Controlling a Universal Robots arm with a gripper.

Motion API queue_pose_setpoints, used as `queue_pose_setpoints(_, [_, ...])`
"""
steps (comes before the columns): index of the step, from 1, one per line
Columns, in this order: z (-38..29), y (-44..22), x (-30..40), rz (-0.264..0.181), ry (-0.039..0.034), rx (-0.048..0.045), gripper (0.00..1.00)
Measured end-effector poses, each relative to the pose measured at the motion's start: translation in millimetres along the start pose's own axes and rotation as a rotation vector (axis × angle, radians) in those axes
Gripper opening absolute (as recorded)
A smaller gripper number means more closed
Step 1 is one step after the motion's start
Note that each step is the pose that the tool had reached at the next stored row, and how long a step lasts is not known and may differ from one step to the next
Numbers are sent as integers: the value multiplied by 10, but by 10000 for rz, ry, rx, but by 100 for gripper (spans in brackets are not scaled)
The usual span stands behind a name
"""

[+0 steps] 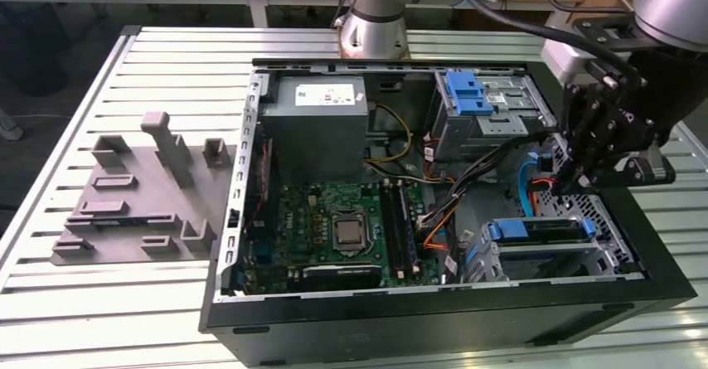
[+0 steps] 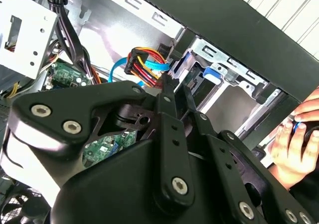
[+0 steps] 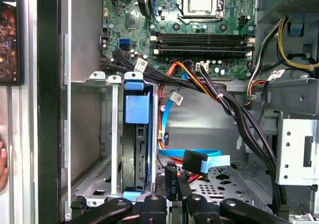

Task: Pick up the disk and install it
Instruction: 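Insert the first disk wire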

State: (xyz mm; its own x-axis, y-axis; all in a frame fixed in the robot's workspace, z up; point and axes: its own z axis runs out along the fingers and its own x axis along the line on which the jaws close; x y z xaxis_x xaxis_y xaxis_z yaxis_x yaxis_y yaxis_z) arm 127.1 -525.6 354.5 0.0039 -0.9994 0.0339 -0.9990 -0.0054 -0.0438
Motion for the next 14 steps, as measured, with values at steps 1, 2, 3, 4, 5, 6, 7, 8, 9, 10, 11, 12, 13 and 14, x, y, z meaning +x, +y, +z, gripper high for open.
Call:
queue_pose_setpoints(1, [8,2,0,1,-1,19,24])
queue_pose_setpoints(2, [12,2,-1,0,0,26,24])
queue_pose_setpoints(3, [13,2,0,-1,1,26,22])
queue_pose_setpoints(4, [13,-2,0,-1,1,23,16])
queue_pose_setpoints(5, [15,-11,1,1,-2,-2,16])
queue_pose_setpoints(6, [16,-21,2,1,-3,-40,16])
queue_pose_setpoints(7, [16,-33,2,-1,-1,-88,16])
queue_pose_setpoints(8, [18,-41,3,-2,-2,-131,16])
queue_pose_setpoints(9, [20,-43,4,-2,-3,-151,16])
queue_pose_setpoints(10, [20,-43,4,-2,-1,-152,16])
queue_pose_setpoints(11, [20,-43,4,-2,-1,-151,16])
queue_pose_setpoints(12, [21,-43,4,-2,-1,-152,16])
queue_pose_setpoints(13, [21,-43,4,-2,-2,-152,16])
queue_pose_setpoints(14, [21,-43,4,-2,-1,-152,16])
